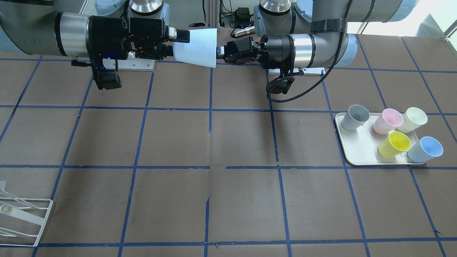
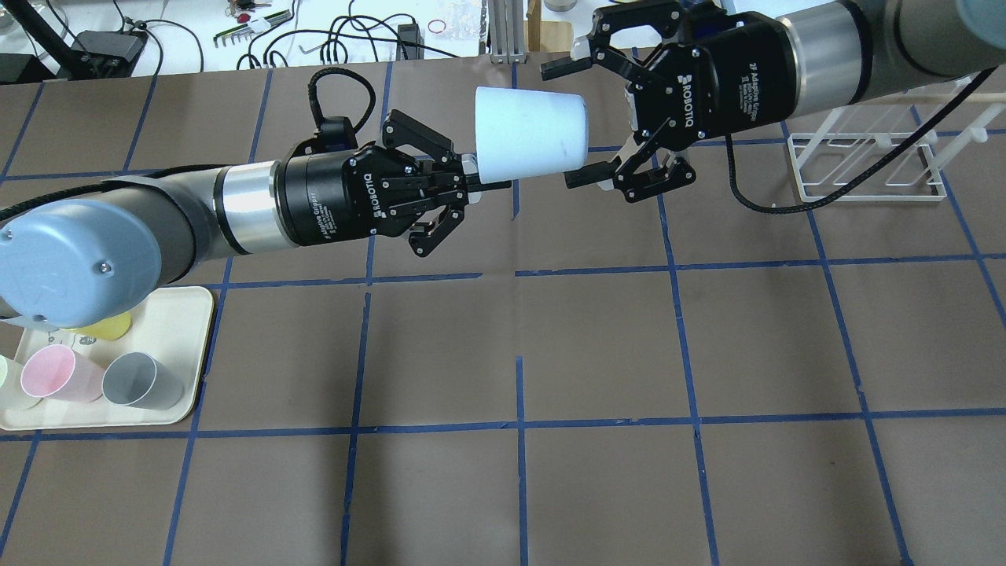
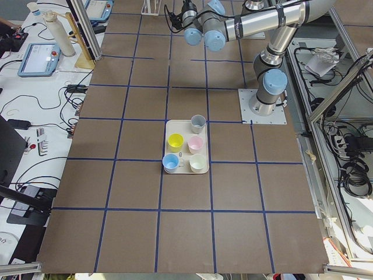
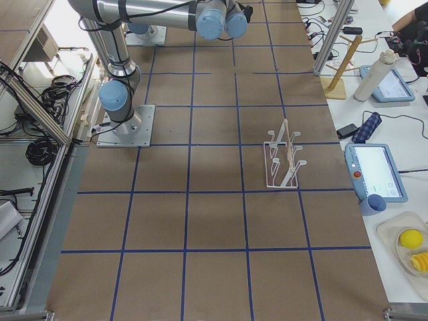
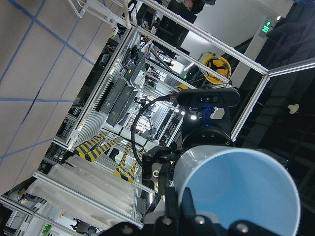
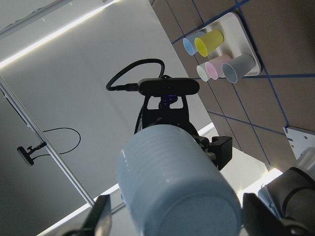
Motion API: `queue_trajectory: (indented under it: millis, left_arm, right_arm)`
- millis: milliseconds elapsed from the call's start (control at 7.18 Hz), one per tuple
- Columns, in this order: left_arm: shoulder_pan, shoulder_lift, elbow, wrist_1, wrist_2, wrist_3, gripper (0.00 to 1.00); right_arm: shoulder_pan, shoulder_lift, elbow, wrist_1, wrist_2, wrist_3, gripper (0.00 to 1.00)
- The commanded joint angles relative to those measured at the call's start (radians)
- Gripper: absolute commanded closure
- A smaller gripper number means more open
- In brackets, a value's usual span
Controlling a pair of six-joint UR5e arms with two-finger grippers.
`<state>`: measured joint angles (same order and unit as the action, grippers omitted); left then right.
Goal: Transfer IKEA cup to right arm and place on rack
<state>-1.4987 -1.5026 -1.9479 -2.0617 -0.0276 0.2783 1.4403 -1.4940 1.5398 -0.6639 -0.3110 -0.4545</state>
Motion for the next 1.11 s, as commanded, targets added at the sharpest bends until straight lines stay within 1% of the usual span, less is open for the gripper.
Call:
queue_trajectory:
  millis: [0, 139, 279, 418, 557, 697, 836, 975]
  left_arm:
    - [0.000, 0.005, 0.001, 0.000, 0.000, -0.001, 1.00]
    - [0.000, 0.005, 0.001, 0.000, 0.000, -0.001, 1.00]
    - [0.000, 0.008, 0.001, 0.000, 0.000, -0.005, 1.00]
    - [0.000, 0.013, 0.001, 0.000, 0.001, -0.010, 1.00]
    - [0.002, 0.015, 0.001, 0.002, 0.005, -0.011, 1.00]
    - [0.002, 0.018, 0.001, 0.002, 0.003, -0.011, 1.00]
    - [0.002, 0.021, 0.003, 0.002, 0.005, -0.011, 1.00]
    - [0.002, 0.021, 0.003, 0.003, 0.005, -0.011, 1.00]
  right_arm:
    - [0.000, 0.011, -0.001, 0.001, 0.001, 0.002, 0.18]
    - [0.000, 0.011, -0.001, 0.001, 0.001, 0.005, 0.18]
    - [0.000, 0.012, -0.001, 0.001, 0.000, 0.010, 0.21]
    - [0.000, 0.012, -0.001, 0.003, 0.001, 0.011, 0.30]
    - [0.000, 0.012, -0.004, 0.003, 0.004, 0.013, 0.44]
    - [0.000, 0.012, -0.007, 0.003, 0.009, 0.011, 0.53]
    - [0.000, 0.012, -0.013, 0.003, 0.009, 0.011, 0.59]
    - [-0.003, 0.012, -0.017, 0.004, 0.009, 0.016, 0.59]
